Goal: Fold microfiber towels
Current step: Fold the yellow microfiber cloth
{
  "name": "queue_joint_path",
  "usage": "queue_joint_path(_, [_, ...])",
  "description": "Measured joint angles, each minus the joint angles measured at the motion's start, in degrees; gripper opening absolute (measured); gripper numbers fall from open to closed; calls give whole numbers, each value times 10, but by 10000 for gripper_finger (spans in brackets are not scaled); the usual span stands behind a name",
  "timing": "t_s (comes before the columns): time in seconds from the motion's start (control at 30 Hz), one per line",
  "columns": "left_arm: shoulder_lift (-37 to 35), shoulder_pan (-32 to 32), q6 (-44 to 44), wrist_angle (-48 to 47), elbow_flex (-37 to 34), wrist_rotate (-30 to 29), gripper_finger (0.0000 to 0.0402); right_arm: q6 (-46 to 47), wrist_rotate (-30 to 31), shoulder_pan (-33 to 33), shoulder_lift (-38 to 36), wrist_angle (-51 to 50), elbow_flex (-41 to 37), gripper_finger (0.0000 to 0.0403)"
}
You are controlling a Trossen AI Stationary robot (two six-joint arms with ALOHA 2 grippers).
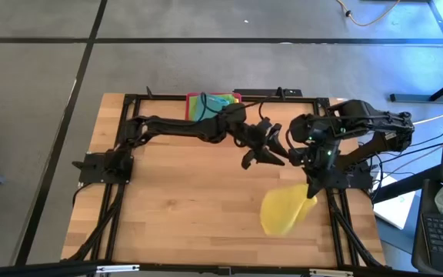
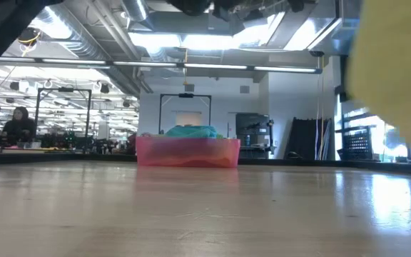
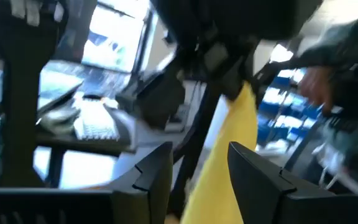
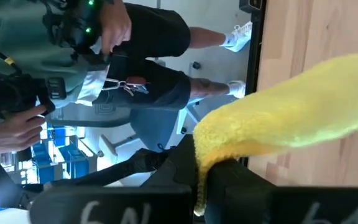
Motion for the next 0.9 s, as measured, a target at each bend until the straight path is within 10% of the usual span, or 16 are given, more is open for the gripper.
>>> queue_joint_path(0.67, [28,-57,-21,77,0,-73,147,-73,37,1,27,168,0,8])
queue_joint_path(0.9, [28,-59,-114,76,0,-4,147,-79,52,1,33,165,0,8])
